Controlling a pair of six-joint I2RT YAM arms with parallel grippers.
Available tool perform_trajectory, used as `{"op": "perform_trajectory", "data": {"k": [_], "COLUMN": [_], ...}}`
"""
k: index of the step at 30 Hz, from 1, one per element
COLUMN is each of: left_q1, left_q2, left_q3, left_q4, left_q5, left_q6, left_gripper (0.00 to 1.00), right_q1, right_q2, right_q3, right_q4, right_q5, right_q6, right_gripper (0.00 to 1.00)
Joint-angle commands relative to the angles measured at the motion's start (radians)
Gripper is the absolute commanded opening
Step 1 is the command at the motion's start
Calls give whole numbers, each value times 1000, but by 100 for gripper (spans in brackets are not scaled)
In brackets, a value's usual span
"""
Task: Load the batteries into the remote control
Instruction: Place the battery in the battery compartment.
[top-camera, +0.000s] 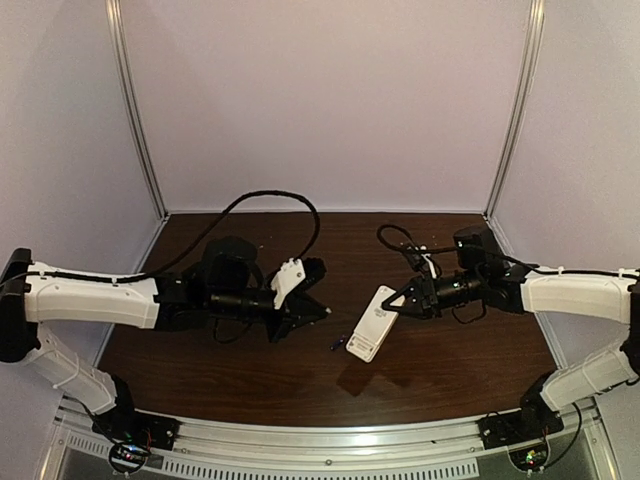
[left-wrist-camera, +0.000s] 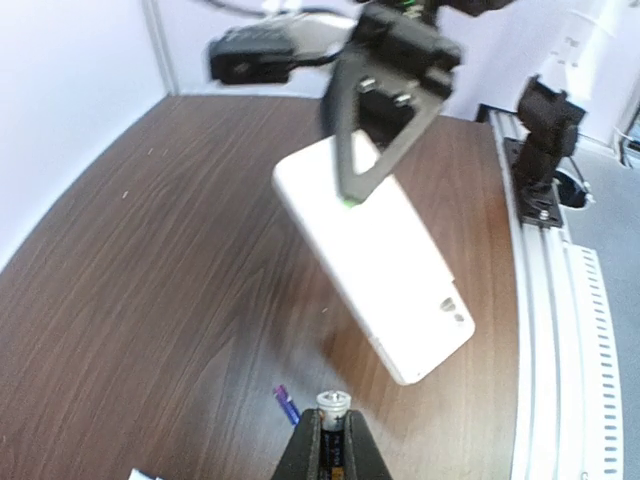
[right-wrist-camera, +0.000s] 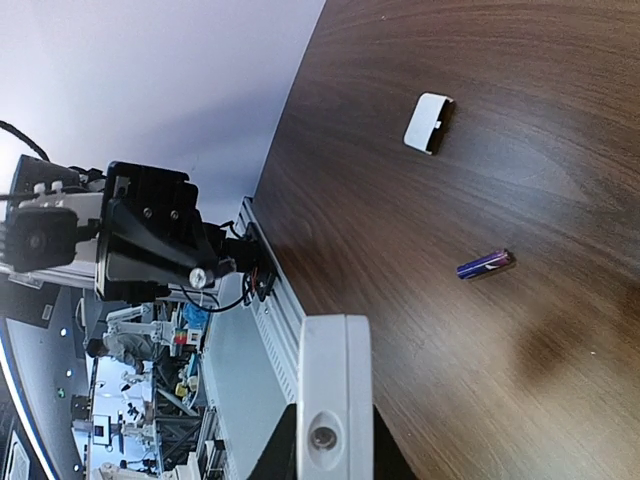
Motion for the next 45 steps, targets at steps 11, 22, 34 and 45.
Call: {"op": "perform_trajectory", "data": {"k": [11, 22, 34, 45], "left_q1": [-147, -172, -174, -173], "left_q2": [-24, 29, 80, 74], "left_q3": [-23, 10, 43, 37], "left_q4": [177, 159, 118, 42], "left_q5": [264, 304, 240, 189], "left_q6": [326, 339, 358, 386], "left_gripper": [0, 0, 0, 0], "right_q1": [134, 148, 158, 158], "right_q2": [87, 95, 89, 72], "right_q3": [87, 97, 102, 101], "right_q4": [86, 167, 190, 192], "right_q5": [-107, -120, -125, -128], "right_q6": [140, 227, 257, 261], "right_gripper": [0, 0, 0, 0]}}
